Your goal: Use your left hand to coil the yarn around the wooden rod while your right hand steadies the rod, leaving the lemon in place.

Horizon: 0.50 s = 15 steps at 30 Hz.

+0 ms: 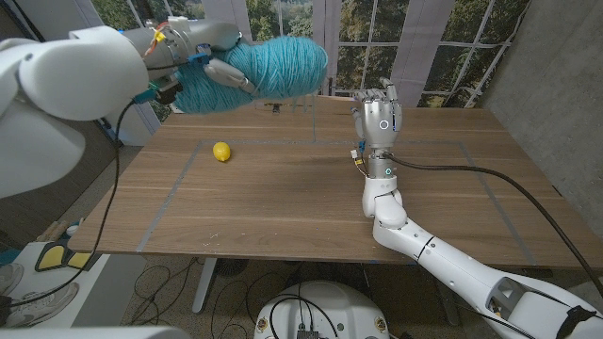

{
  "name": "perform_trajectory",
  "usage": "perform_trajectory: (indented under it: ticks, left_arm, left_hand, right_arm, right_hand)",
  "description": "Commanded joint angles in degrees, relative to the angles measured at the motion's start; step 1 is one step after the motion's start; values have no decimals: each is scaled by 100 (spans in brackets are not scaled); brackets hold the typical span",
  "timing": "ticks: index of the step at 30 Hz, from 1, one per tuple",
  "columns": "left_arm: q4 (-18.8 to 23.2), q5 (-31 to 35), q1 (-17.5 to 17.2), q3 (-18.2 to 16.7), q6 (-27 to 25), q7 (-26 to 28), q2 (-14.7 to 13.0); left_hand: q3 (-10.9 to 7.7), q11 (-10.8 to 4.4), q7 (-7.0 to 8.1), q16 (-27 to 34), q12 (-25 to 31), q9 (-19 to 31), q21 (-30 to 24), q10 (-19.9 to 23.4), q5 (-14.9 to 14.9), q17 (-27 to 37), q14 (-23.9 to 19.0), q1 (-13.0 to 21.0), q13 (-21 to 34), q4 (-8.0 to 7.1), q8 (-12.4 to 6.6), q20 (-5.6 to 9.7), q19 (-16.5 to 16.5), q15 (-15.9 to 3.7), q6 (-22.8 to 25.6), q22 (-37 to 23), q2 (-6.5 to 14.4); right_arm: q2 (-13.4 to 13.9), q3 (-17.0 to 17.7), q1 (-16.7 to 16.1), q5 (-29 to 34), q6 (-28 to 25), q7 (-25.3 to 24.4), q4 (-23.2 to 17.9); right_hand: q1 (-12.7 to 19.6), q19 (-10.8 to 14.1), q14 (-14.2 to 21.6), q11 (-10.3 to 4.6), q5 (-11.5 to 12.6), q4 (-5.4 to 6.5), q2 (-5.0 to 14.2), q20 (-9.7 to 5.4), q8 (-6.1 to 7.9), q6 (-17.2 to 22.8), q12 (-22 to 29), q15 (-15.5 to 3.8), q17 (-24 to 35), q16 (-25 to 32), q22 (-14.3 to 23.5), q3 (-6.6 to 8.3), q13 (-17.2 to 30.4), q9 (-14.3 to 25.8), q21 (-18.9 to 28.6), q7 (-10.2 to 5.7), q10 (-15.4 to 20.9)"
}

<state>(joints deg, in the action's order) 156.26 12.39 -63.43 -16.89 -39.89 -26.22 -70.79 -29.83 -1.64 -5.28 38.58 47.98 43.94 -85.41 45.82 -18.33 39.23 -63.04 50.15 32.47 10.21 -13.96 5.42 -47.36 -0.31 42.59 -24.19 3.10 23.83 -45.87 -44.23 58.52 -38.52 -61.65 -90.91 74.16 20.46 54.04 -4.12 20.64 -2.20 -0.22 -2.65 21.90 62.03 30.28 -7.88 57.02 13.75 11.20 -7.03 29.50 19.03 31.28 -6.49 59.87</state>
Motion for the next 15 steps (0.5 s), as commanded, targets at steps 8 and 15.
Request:
perform_trajectory:
  ticks: [8,15]
  left_arm:
    - [-118,345,63,612,-851,129,-749]
    - [-273,629,-410,580,-1011,337,-741]
  left_hand:
    - [-1498,-478,536,1061,244,10,-48,223,-19,1224,-1436,78,3571,-1473,-26,709,-31,-1118,575,-225,574]
    - [-1509,-477,532,1087,243,14,-49,224,-26,1257,-1437,76,3565,-1473,-26,709,-27,-1121,568,-225,570]
  right_arm:
    - [747,-318,-8,246,-356,1989,-1199]
    - [1154,-417,11,744,-545,3846,-1987]
  right_hand:
    - [921,-20,55,-466,29,44,940,-782,11,184,-21,-583,36,-36,3,-27,38,51,47,-217,444]
    - [932,-7,50,-476,36,60,943,-772,-5,178,-49,-582,45,-51,-1,-45,47,45,57,-217,418]
